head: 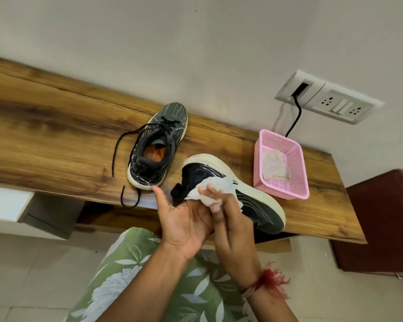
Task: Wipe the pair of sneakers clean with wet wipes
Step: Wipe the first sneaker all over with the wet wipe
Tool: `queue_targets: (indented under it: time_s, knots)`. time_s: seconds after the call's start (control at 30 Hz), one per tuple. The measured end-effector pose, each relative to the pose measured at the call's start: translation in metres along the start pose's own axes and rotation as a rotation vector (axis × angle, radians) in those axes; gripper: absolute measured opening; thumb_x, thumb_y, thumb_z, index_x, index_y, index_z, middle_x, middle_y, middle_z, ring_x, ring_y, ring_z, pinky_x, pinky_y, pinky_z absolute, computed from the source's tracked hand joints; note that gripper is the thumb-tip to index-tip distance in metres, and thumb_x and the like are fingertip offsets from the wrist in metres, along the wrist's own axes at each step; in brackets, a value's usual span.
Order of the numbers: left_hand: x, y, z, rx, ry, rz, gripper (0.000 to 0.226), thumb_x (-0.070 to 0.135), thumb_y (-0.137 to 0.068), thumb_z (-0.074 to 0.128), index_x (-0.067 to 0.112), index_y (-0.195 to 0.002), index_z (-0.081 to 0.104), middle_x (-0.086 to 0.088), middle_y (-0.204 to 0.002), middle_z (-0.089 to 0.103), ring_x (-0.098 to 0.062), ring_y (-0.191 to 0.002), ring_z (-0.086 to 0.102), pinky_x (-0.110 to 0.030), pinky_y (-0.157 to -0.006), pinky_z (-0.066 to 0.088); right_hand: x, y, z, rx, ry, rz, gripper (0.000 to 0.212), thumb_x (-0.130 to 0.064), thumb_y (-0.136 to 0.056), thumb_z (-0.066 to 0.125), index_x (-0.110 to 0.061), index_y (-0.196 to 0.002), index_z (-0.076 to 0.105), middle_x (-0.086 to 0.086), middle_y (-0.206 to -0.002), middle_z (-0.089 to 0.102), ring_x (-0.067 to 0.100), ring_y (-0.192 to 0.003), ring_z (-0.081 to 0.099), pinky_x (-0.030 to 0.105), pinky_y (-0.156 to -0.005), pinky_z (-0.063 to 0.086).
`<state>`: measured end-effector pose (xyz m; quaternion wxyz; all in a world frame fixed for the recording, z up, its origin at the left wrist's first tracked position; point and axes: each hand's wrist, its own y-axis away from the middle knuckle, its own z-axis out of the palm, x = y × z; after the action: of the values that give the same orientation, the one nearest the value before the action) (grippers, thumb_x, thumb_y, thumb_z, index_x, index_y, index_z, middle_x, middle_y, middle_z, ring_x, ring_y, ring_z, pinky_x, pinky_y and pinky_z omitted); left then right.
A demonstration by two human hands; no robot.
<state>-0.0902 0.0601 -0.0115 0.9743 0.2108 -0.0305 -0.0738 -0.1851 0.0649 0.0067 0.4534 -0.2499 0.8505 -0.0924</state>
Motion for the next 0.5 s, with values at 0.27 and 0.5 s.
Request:
queue_targets:
  time_s: [0.27, 0.5]
  knots:
    - [0.002, -0.006, -0.002, 0.083, 0.052, -0.046, 0.084, 0.069, -0.083, 0.039, 0.004, -0.133, 0.051, -0.021, -0.133, 0.056, -0.034, -0.124, 0.051, -0.049, -0.102, 0.038, 0.022, -0.019, -0.065, 0.877, -0.700, 0.538, 0.021, -0.015, -0.100, 0.038, -0.022, -0.101, 0.057, -0.008, -0.093, 0.068, 0.005, -0.084, 0.064, 0.021, -0.066, 0.053]
    - [-0.002, -0.008, -0.003, 0.047, 0.011, -0.027, 0.071, 0.055, -0.079, 0.044, 0.005, -0.127, 0.056, -0.018, -0.130, 0.058, -0.030, -0.122, 0.053, -0.044, -0.106, 0.037, 0.019, 0.003, -0.018, 0.418, 0.090, 0.390, 0.014, -0.021, -0.100, 0.036, -0.014, -0.092, 0.045, -0.015, -0.070, 0.048, -0.011, -0.062, 0.051, 0.006, -0.051, 0.036]
